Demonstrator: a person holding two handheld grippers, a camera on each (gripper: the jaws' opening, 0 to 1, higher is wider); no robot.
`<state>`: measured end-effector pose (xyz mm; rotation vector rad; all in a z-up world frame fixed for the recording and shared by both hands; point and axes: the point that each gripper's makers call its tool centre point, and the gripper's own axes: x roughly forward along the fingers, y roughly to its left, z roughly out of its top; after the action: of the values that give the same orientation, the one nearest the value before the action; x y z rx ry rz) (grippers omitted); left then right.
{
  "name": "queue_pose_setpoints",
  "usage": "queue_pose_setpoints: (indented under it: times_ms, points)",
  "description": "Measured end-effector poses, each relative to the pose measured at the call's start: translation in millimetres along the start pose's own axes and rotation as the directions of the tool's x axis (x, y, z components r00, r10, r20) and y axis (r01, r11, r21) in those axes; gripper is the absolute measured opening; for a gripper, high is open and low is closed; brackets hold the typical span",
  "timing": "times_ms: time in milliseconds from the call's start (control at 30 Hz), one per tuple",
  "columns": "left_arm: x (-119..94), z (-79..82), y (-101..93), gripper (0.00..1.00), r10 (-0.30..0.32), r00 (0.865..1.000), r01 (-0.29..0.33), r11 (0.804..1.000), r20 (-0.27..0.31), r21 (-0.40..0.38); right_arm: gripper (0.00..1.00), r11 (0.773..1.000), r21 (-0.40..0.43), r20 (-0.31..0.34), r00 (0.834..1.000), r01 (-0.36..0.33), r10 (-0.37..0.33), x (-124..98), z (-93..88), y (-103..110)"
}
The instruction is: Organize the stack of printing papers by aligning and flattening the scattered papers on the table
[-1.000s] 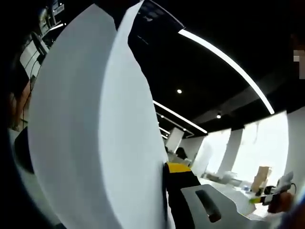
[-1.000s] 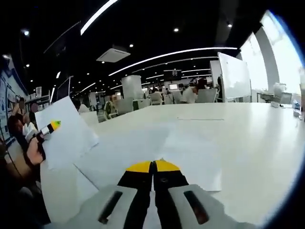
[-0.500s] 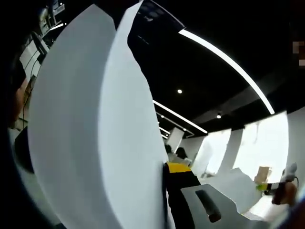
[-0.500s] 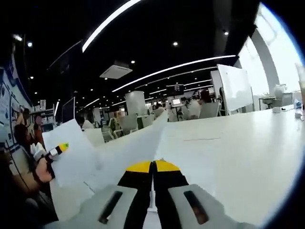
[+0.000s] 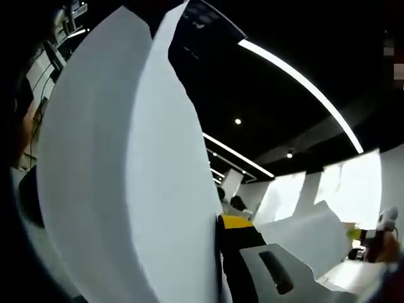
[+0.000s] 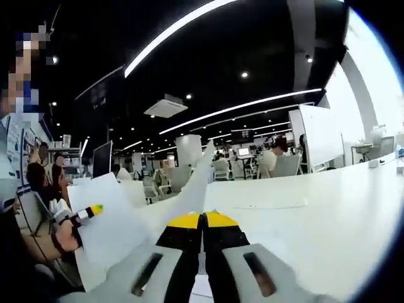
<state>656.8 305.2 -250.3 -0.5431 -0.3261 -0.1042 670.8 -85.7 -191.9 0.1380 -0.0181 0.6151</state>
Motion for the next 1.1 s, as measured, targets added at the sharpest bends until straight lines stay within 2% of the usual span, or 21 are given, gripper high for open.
queue_pose_setpoints:
  times_ms: [300,533,700,1033,1100]
  points:
    - [0,-0.3,-0.3,0.07,-0.003,1.0,0.003,1.0,-0.001,-0.003,0.0,0.999,-0.025,0.02,0.999,-0.036,0.037,6,12.6,7]
    - [1,-0.1,0.4,0.07,-0.003,1.0,0.003,1.0,-0.001,-0.003,0.0,0.998,-0.016,0.078,0.995,-0.066,0.067,15,33.4,17]
    - [1,0.0,0.4,0.07,-0.004,1.0,0.004,1.0,-0.001,-0.001,0.0,0.996,-0.016,0.098,0.991,-0.09,0.091,20,40.8,25]
    - [0,0.2,0.2,0.07,-0.006,1.0,0.006,1.0,-0.001,-0.001,0.0,0.992,0.022,0.142,0.983,-0.122,0.118,22,54.5,33]
    - [0,0.2,0.0,0.08,-0.006,1.0,0.006,1.0,-0.002,-0.001,0.0,0.984,0.07,0.176,0.973,-0.166,0.152,22,63.2,39]
